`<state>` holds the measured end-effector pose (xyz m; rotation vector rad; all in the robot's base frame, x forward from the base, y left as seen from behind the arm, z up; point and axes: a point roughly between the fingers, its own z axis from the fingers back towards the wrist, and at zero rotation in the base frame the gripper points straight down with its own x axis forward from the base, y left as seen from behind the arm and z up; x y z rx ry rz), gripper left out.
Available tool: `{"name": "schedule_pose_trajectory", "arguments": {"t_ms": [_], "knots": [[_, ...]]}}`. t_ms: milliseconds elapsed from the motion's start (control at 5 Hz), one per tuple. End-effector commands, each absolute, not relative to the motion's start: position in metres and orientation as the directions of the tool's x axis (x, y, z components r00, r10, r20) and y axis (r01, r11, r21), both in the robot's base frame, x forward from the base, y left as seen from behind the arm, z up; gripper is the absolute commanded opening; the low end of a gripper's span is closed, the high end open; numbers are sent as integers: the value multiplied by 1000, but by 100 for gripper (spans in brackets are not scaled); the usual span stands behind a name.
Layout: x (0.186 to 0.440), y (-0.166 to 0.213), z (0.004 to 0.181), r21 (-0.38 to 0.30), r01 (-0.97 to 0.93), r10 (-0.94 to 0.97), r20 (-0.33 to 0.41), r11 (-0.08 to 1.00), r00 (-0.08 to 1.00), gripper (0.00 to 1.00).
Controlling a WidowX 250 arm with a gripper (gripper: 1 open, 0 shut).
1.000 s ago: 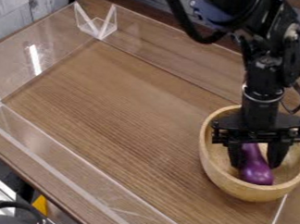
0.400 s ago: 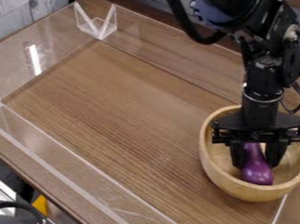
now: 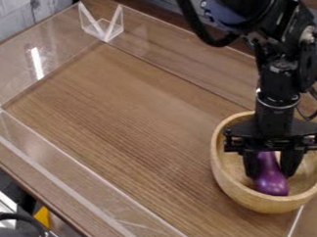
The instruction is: Remove the purple eggplant from inside the brown bowl and put it on the table
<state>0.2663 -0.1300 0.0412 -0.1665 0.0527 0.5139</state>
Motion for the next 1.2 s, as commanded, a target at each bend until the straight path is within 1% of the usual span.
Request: {"name": "schedule_pose_trajectory", "arguments": {"t_ms": [0, 1000], "knots": [[275, -134, 64, -202, -482, 482, -49, 853, 875, 0], [272, -131, 79, -212, -500, 499, -64, 839, 864, 0]]}}
